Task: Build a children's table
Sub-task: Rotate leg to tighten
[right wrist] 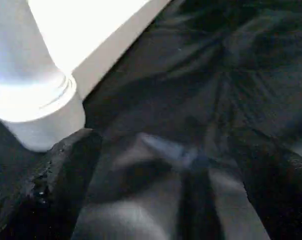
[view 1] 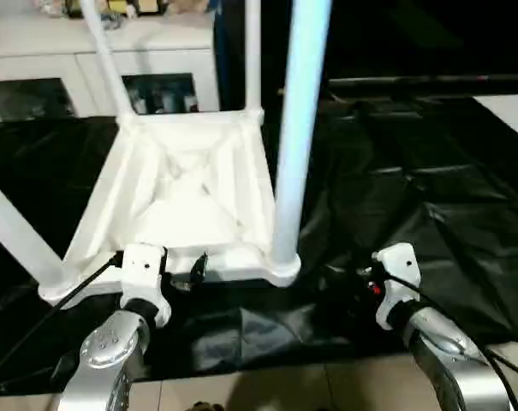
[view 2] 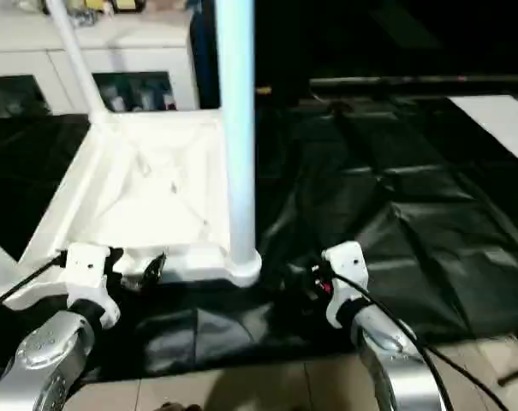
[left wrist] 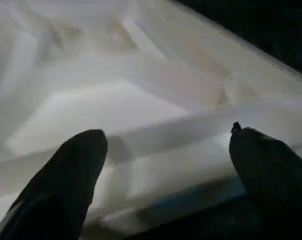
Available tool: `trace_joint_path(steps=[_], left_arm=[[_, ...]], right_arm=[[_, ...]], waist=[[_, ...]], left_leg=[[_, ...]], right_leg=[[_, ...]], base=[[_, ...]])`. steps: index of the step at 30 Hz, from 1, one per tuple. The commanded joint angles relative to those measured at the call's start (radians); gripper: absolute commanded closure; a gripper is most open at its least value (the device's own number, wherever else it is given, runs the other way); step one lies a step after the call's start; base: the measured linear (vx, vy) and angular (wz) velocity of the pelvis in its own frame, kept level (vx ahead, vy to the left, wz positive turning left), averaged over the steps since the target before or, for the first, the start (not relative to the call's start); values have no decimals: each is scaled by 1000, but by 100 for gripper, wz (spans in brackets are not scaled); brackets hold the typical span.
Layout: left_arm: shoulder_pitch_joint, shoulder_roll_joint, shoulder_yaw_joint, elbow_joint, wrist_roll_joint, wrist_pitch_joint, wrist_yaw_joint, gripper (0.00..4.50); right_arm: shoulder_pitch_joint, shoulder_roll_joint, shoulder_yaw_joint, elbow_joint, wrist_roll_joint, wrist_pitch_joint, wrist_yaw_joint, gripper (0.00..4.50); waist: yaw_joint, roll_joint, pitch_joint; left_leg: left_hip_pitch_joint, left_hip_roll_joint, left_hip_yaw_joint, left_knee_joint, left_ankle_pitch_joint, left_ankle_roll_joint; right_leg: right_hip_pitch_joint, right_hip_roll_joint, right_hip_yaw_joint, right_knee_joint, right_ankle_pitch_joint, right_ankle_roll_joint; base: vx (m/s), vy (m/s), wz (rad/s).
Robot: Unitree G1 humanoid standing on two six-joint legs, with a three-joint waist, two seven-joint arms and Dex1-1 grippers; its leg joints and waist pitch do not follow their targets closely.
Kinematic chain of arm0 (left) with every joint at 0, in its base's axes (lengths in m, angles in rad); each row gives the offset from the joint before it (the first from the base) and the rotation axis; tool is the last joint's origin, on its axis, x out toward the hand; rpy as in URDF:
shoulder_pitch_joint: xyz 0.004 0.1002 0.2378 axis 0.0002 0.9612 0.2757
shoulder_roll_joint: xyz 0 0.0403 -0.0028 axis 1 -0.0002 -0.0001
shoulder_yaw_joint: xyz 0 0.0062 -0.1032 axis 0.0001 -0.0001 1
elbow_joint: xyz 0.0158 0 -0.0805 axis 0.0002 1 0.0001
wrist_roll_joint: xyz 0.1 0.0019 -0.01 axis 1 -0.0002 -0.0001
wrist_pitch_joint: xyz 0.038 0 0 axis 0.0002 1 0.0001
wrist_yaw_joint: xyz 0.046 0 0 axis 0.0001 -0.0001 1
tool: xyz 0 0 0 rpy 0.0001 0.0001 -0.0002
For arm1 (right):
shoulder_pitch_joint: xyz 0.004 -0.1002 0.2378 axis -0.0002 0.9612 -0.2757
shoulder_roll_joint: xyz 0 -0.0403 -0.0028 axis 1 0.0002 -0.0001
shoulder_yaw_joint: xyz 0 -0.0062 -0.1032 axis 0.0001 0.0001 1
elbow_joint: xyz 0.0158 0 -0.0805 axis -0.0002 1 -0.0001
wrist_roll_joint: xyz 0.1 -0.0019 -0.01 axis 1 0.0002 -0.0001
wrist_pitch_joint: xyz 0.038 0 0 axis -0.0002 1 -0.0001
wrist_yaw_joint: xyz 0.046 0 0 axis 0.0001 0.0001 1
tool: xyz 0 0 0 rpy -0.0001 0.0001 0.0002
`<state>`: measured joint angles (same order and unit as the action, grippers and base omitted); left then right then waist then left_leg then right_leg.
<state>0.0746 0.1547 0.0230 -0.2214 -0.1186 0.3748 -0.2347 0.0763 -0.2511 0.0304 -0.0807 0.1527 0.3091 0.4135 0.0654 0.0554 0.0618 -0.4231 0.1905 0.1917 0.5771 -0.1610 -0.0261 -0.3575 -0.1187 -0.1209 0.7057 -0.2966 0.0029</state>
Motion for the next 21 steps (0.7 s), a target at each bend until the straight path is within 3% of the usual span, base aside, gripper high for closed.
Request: trace_joint_path(steps=[1, 2, 3, 4, 5, 6, 7, 8, 9, 10, 11, 12, 13, 14, 15, 16, 17, 21], left_arm=[[29, 0, 9, -8, 12, 4, 16, 7], [30, -1, 11, -8, 12, 2, 18, 7], [36, -5, 18, -10, 11, -3, 26, 7], [46, -8, 32, -14, 14, -12, 40, 7], [51, -9, 39, -16, 15, -17, 47, 7], [67, -19, 65, -27, 8, -35, 65, 7], [77, -24, 80, -36, 11, -47, 82, 7], [92, -35, 113, -52, 20, -74, 121, 7], [100, -44, 137, -65, 20, -91, 147, 7], [109, -53, 159, -83, 23, -106, 169, 7], [112, -55, 162, -87, 24, -109, 173, 7], [117, -57, 168, -96, 27, -114, 178, 7], [123, -58, 170, -103, 28, -119, 181, 7], [126, -59, 170, -107, 29, -119, 183, 7], [131, -60, 170, -111, 29, -119, 185, 7], [153, -69, 170, -124, 33, -120, 196, 7], [154, -70, 170, -125, 34, -120, 197, 7], [189, -117, 220, -163, 38, -122, 276, 7]], right_arm=[[-32, -3, 7, -12, -1, -2, 3, 0], [-32, -3, 8, -12, 0, -2, 5, 0], [-32, -4, 12, -15, 4, -3, 14, 0], [-30, -7, 15, -21, 13, -3, 30, 0], [-29, -9, 17, -24, 18, -3, 38, 0], [-23, -21, 25, -41, 36, -10, 76, 0], [-19, -28, 26, -53, 56, -11, 104, 0], [-10, -43, 30, -77, 96, -11, 162, 0], [-5, -51, 31, -93, 130, -2, 203, 0], [-2, -63, 35, -108, 159, 7, 245, 0], [-2, -67, 37, -111, 163, 8, 254, 0], [-2, -75, 42, -115, 169, 9, 271, 0], [-2, -82, 46, -118, 172, 10, 283, 0], [-3, -86, 48, -120, 176, 13, 290, 0], [-4, -90, 50, -123, 181, 16, 298, 0], [-13, -101, 54, -125, 195, 23, 332, 0], [-13, -102, 55, -125, 196, 23, 333, 0], [-59, -118, 54, -110, 251, 49, 404, 0]], waist=[[9, -78, -48], [16, -45, -51], [30, -46, -25], [39, -31, -31], [38, -10, -52], [28, -13, -52], [19, 3, -52], [17, 10, -51], [7, -3, -48], [11, 0, -49], [10, -6, -46], [13, -5, -47], [13, -13, -47], [15, -11, -48], [15, -20, -48], [19, -16, -55], [17, -25, -53], [19, -25, -63]], left_leg=[[110, -1, -18, 101, -463, -107], [92, -32, -76, 138, -188, -41], [-6, -50, -114, 130, -39, -4], [23, -4, -110, 33, -164, -39], [73, 18, -98, -10, -287, -51], [75, 31, -97, -26, -354, -43], [66, 37, -90, -44, -407, -47], [66, 40, -90, -52, -435, -50], [50, 39, -90, -61, -460, -48], [44, 38, -89, -63, -428, -37], [49, 37, -85, -64, -437, -33], [50, 34, -82, -64, -427, -36], [47, 34, -79, -65, -397, -34], [46, 34, -79, -66, -382, -32], [45, 35, -76, -66, -370, -30], [48, 37, -73, -65, -333, -26], [43, 36, -72, -66, -327, -22], [41, 36, -71, -57, -240, 2]], right_leg=[[-106, -102, 106, -216, -939, 53], [-98, -147, 161, -251, -983, 8], [-3, -116, 174, -232, -893, -25], [-3, -67, 130, -184, -677, -66], [-25, -3, 110, -146, -368, -118], [-23, 6, 114, -143, -288, -135], [-7, 1, 118, -143, -199, -161], [-4, 0, 118, -148, -195, -165], [16, -5, 114, -155, -194, -154], [18, -9, 114, -161, -182, -138], [13, -10, 115, -168, -202, -137], [14, -16, 118, -174, -233, -134], [14, -17, 120, -179, -229, -128], [15, -18, 120, -177, -221, -125], [14, -16, 120, -179, -216, -121], [15, -17, 120, -174, -163, -127], [16, -15, 119, -174, -146, -125], [25, -15, 118, -160, 26, -136]], base=[[33, -145, -1], [33, -145, -1], [0, 0, 0], [0, 0, 0], [0, 0, 0], [-118, -21, 36], [-86, 1, 15], [-86, 1, 15], [0, 0, 0], [0, 0, 0], [0, 0, 0], [0, 0, 0], [0, 0, 0], [0, 0, 0], [0, 0, 0], [0, 0, 0], [0, 0, 0], [44, 12, -2]])
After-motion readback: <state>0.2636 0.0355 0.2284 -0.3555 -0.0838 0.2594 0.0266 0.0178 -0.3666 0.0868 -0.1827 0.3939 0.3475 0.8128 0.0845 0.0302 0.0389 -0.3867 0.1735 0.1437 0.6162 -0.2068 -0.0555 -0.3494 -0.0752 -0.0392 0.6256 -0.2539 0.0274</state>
